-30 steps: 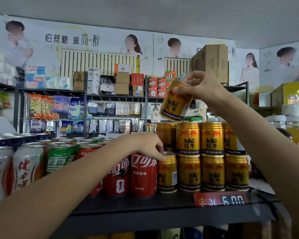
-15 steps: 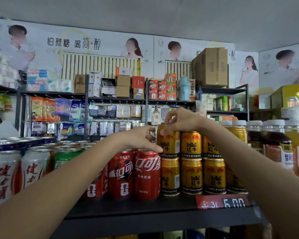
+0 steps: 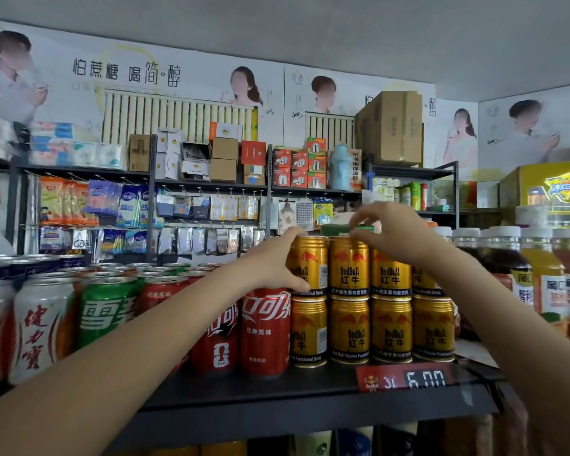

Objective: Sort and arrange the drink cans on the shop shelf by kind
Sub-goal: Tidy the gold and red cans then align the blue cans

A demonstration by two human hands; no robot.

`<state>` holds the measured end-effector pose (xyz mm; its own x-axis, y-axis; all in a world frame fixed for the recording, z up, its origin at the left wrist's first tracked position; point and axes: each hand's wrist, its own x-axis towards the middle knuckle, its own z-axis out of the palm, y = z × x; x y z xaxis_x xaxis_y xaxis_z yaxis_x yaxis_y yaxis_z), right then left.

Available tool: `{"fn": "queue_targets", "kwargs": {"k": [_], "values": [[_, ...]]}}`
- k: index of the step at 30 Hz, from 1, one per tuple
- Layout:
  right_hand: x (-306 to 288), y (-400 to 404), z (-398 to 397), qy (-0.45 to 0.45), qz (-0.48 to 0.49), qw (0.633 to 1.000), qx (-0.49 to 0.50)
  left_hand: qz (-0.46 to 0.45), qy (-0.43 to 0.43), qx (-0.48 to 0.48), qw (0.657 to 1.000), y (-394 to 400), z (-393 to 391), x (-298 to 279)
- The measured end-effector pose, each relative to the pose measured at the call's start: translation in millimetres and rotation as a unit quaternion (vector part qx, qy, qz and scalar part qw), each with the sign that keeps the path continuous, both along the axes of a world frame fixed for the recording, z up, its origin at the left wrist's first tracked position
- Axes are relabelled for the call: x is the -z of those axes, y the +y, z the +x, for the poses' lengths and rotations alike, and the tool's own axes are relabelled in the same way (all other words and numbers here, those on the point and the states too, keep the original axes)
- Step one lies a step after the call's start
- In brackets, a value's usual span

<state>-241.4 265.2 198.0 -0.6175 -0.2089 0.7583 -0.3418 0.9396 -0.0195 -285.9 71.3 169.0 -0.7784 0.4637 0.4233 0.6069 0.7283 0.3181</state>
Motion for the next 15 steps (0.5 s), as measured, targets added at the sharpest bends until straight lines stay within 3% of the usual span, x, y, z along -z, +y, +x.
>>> {"fn": "queue_targets", "kwargs": {"k": [3, 7, 11, 15], "values": [[17.6, 7.0, -1.0, -0.031, -0.023, 0.999, -0.009, -0.06, 0.047, -0.048, 0.996, 9.2, 9.3, 3.6], [36.0, 4.4, -7.6, -0.048, 0.009, 0.996, 0.073, -0.12, 0.101, -0.114, 0.981, 20.9, 21.5, 15.3], [35.0, 8.7, -5.5, -0.029, -0.105, 0.993, -0.042, -0.11, 0.091, -0.116, 0.983, 20.3, 23.6, 16.1], [23.5, 7.6, -5.4, -0.068, -0.082, 0.993, -0.042, -0.105, 0.085, -0.104, 0.985, 18.2, 23.5, 15.9]]}}
